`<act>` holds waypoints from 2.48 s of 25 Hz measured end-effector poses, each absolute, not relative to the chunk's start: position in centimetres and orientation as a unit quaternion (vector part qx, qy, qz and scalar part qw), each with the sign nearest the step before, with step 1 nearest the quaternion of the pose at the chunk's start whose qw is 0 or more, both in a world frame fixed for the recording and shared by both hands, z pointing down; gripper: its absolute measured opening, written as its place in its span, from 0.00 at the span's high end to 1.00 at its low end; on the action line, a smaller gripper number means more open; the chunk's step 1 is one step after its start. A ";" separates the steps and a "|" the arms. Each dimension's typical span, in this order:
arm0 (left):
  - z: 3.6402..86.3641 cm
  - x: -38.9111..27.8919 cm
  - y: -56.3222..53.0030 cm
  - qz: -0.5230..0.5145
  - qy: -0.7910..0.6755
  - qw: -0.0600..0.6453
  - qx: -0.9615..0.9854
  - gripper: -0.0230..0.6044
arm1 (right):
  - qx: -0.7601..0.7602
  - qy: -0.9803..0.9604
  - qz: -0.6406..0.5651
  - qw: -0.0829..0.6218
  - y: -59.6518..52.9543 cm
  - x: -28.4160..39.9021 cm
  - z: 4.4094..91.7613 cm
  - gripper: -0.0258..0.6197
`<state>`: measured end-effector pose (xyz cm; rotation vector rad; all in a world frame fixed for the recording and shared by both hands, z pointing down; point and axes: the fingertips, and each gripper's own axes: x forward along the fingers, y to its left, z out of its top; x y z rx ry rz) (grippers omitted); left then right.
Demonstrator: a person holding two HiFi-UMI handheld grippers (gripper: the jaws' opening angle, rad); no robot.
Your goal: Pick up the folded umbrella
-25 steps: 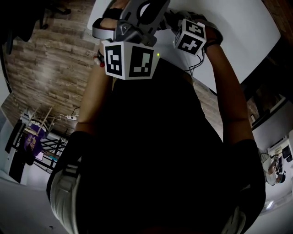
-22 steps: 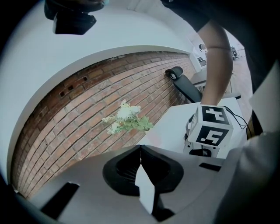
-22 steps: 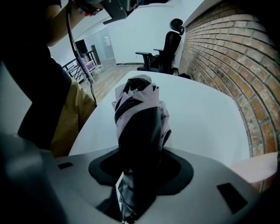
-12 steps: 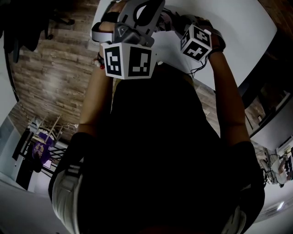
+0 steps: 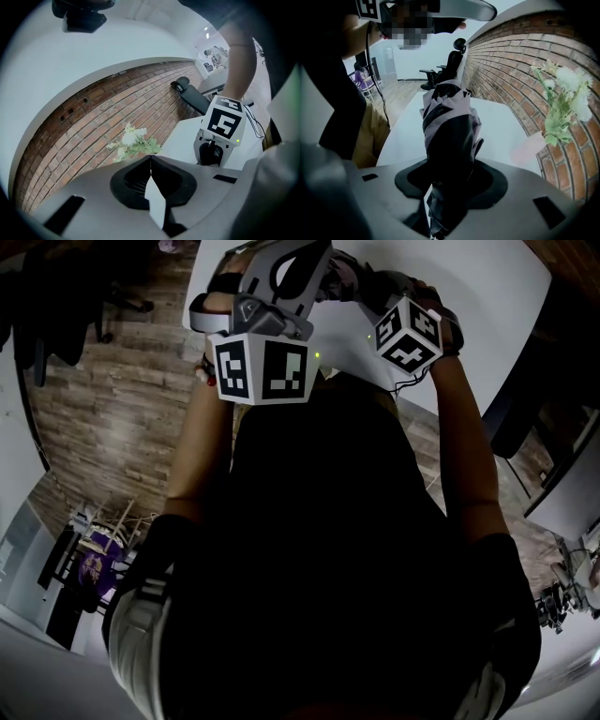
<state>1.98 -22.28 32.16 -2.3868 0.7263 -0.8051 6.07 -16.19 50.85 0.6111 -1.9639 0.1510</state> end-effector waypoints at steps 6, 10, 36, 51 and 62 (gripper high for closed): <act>31.3 2.8 -21.1 -0.291 0.265 0.271 -0.878 0.94 | 0.301 -0.813 0.057 0.496 -15.8 8.2 48.2 0.63; 30.6 3.6 -20.2 -0.285 0.262 0.279 -0.879 0.94 | 0.333 -0.809 0.052 0.482 -15.6 9.7 46.2 0.63; 26.0 4.7 -16.0 -0.262 0.288 0.326 -0.862 0.94 | 0.452 -0.805 -0.016 0.383 -12.6 13.1 35.1 0.63; 23.9 4.8 -12.2 -0.247 0.299 0.329 -0.861 0.94 | 0.500 -0.804 -0.071 0.315 -9.1 13.9 29.3 0.62; 22.3 6.1 -9.9 -0.213 0.294 0.322 -0.874 0.94 | 0.538 -0.795 -0.107 0.258 -6.9 14.9 24.2 0.62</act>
